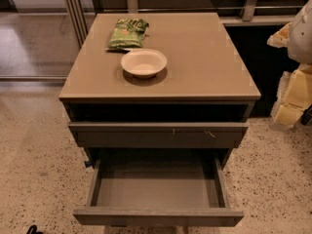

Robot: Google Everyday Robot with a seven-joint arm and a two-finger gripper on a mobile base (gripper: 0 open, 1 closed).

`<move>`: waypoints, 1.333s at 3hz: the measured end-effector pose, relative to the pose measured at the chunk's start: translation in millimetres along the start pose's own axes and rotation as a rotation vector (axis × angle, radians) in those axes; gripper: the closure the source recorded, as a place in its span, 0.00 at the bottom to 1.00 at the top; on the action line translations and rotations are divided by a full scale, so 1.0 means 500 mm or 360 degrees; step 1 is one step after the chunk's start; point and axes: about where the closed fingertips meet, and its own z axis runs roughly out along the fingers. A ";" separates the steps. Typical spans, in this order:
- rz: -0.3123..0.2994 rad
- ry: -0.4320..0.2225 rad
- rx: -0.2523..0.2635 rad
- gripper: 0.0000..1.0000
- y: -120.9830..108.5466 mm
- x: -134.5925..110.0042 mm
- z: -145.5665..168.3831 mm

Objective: Close middle drawer

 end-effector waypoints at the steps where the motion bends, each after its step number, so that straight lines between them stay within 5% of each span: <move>1: 0.0000 0.0000 0.0000 0.00 0.000 0.000 0.000; 2: 0.0020 -0.0034 0.0014 0.00 0.000 -0.001 0.000; 4: 0.0357 -0.0408 -0.0074 0.00 0.060 -0.002 0.130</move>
Offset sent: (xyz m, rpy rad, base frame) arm 0.0001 -0.0011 -0.0053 0.0498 -0.0068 -0.0194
